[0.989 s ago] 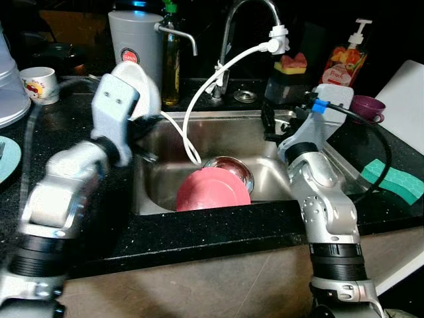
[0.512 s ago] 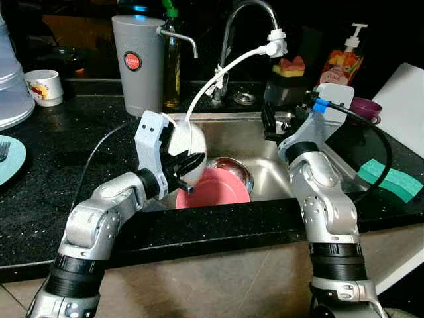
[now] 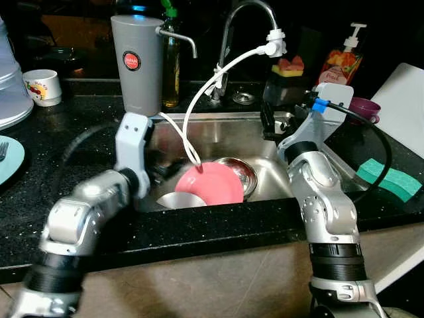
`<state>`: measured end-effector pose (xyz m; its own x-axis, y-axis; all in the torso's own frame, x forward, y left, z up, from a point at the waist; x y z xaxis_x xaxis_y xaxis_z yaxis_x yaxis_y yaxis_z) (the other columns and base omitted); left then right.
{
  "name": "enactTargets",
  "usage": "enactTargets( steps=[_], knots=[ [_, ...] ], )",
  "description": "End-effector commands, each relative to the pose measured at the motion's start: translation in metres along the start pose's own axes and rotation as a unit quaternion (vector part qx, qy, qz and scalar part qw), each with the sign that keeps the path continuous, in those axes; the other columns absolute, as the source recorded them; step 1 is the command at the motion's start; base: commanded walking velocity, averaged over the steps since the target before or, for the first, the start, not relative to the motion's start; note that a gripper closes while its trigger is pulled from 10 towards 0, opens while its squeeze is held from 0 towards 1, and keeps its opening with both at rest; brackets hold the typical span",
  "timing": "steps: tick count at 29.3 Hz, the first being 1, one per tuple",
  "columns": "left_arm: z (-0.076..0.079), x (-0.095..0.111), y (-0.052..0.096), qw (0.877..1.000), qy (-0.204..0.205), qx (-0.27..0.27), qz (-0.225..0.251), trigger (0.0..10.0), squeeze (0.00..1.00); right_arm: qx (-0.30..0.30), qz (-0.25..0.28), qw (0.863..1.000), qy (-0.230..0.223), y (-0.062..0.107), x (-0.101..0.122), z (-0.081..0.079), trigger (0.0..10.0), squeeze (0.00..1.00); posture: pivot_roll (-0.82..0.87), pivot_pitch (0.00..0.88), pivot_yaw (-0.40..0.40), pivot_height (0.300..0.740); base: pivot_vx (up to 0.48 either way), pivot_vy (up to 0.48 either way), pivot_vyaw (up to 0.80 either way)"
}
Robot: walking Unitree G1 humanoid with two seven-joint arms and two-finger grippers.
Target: Kitchen organization
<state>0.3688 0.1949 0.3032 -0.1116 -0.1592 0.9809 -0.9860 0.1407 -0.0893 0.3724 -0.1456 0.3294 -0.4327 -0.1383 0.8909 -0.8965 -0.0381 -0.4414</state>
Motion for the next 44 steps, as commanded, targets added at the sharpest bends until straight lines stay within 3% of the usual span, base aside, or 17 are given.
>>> enactTargets(
  steps=[1,3,4,5,6,7,9,12,19,23,24,28,35,38,40,41,44],
  knots=[
    [-0.033,0.003,0.003,0.995,-0.029,0.095,-0.003,10.0,0.0,-0.002,0.003,1.0,-0.001,0.002,0.0,0.002,10.0,0.0,0.11,0.138,-0.085,0.74,0.0,0.0,0.0],
    [-0.064,0.008,0.013,0.986,-0.019,0.165,-0.005,10.0,0.0,-0.001,0.002,1.0,-0.003,0.002,-0.001,0.001,10.0,0.0,0.12,0.145,-0.085,0.74,0.0,0.0,0.0],
    [-0.064,0.008,0.013,0.986,-0.019,0.165,-0.005,10.0,0.0,-0.001,0.002,1.0,-0.003,0.002,-0.001,0.001,10.0,0.0,0.12,0.145,-0.085,0.74,0.0,0.0,0.0],
    [-0.085,0.008,0.023,0.977,-0.008,0.215,-0.011,10.0,0.0,0.0,0.001,1.0,-0.006,0.002,-0.002,-0.001,10.0,0.0,0.13,0.15,-0.086,0.74,0.0,0.0,0.0],
    [-0.085,0.008,0.023,0.977,-0.008,0.215,-0.011,10.0,0.0,0.0,0.001,1.0,-0.006,0.002,-0.002,-0.001,10.0,0.0,0.13,0.15,-0.086,0.74,0.0,0.0,0.0],
    [-0.101,0.001,0.033,0.966,0.004,0.257,-0.029,10.0,0.0,0.002,-0.001,1.0,-0.007,0.002,-0.002,-0.001,10.0,0.0,0.13,0.15,-0.086,0.74,0.0,0.0,0.0],
    [-0.105,-0.003,0.036,0.963,-0.001,0.267,-0.04,10.0,0.0,0.003,-0.001,1.0,-0.007,0.002,-0.003,-0.002,10.0,0.0,0.13,0.15,-0.086,0.74,0.0,0.0,0.0],
    [-0.11,-0.019,0.046,0.957,-0.073,0.268,-0.086,10.0,0.0,0.004,-0.002,1.0,-0.006,0.002,-0.003,-0.001,10.0,0.0,0.13,0.153,-0.086,0.74,0.0,0.0,0.0],
    [-0.126,-0.033,0.059,0.944,-0.052,0.307,-0.113,10.0,0.0,0.003,-0.005,1.0,-0.006,0.002,-0.005,0.0,10.0,0.0,0.14,0.156,-0.084,0.74,0.0,0.0,0.0],
    [-0.129,-0.038,0.062,0.937,-0.1,0.31,-0.123,10.0,0.0,0.004,-0.006,1.0,-0.007,0.002,-0.006,-0.001,10.0,0.0,0.14,0.152,-0.086,0.74,0.0,0.0,0.0],
    [-0.127,-0.037,0.061,0.936,-0.134,0.304,-0.119,10.0,0.0,0.005,-0.006,1.0,-0.007,0.002,-0.006,-0.002,10.0,0.0,0.14,0.152,-0.086,0.74,0.0,0.0,0.0],
    [-0.101,-0.028,0.049,0.953,-0.163,0.243,-0.072,10.0,0.0,0.004,-0.003,1.0,-0.005,0.001,-0.005,-0.001,10.0,0.0,0.13,0.149,-0.087,0.74,0.0,0.0,0.0],
    [-0.079,-0.007,0.044,0.952,-0.224,0.209,-0.001,10.0,0.0,0.002,-0.002,1.0,0.005,0.003,-0.005,0.002,10.0,0.0,0.12,0.147,-0.087,0.74,0.0,0.0,0.0],
    [-0.075,-0.004,0.044,0.952,-0.229,0.201,0.009,10.0,0.0,0.002,-0.002,1.0,0.008,0.004,-0.005,0.002,10.0,0.0,0.12,0.147,-0.087,0.74,0.0,0.0,0.0],
    [-0.049,0.009,0.048,0.96,-0.217,0.159,0.078,10.0,0.0,0.005,-0.002,1.0,0.024,0.011,-0.009,-0.001,10.0,0.0,0.12,0.147,-0.093,0.74,0.0,0.0,0.0],
    [-0.049,0.009,0.048,0.96,-0.217,0.159,0.078,10.0,0.0,0.005,-0.002,1.0,0.024,0.011,-0.009,-0.001,10.0,0.0,0.12,0.147,-0.093,0.74,0.0,0.0,0.0],
    [-0.011,0.017,0.055,0.972,-0.162,0.095,0.141,10.0,0.0,0.006,0.004,0.999,0.039,0.022,-0.01,-0.004,10.0,0.0,0.12,0.147,-0.094,0.74,0.0,0.0,0.0]
  ],
)
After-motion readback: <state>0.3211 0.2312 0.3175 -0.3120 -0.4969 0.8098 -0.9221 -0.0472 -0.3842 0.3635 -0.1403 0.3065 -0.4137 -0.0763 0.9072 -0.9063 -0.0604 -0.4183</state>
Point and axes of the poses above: a point about 5 cm out from each wrist's last joint towards the gripper, its own y axis pointing back from the gripper into the wrist, its own x axis along the axis of the wrist's last joint, z = x × y, the point moved 2 cm from there along -y, pointing out of the wrist towards the gripper, and after that the axes turned 4 degrees about y, right-handed, at the moved point
